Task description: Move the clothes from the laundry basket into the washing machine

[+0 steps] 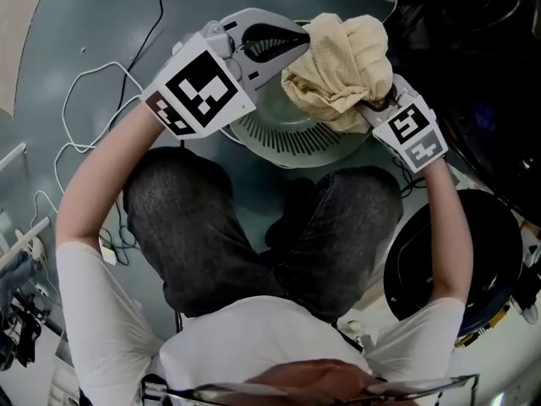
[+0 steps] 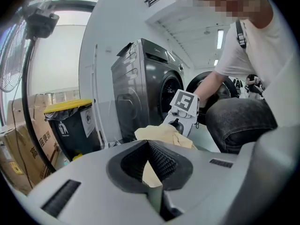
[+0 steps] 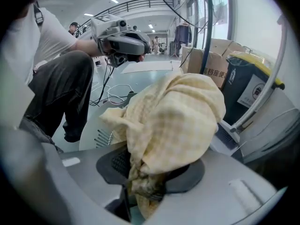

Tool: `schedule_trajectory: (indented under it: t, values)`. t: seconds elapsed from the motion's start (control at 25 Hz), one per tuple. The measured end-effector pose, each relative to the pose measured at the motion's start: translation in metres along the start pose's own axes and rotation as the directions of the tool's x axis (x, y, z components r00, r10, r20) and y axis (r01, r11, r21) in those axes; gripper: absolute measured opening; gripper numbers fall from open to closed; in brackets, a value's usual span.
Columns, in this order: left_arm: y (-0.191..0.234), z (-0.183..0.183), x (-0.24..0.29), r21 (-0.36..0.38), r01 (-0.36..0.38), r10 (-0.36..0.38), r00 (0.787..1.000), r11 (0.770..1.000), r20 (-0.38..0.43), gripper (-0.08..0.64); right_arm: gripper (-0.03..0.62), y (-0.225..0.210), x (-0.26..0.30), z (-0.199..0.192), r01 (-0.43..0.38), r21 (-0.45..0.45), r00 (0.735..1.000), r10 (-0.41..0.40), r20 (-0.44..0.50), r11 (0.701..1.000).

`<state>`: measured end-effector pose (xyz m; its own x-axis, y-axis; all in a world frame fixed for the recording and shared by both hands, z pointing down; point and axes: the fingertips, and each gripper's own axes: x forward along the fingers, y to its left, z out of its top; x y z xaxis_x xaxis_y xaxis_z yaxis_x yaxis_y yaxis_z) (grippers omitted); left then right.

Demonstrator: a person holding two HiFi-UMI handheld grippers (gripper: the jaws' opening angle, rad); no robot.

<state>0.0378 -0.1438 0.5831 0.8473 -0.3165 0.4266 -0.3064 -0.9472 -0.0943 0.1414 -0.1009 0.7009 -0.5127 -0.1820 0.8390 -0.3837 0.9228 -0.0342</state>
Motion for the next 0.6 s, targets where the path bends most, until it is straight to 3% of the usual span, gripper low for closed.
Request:
schedule_trajectory:
  t: [0.32,0.6]
  values:
    - [-0.006,0.013,0.018,0.002,0.07,-0.07,0.997,0.998,0.037,0.006,0.167,-0.011,-0.03,-0.005,0.103,0.144,0.99,-0.115,0.08,0.984]
    - [-0.025,0.046,0.056,0.042,0.122,-0.124,0.991,0.992,0.056,0.006,0.167,-0.026,-0.084,-0.023,0.201,0.26,0.954,-0.249,0.167,0.944]
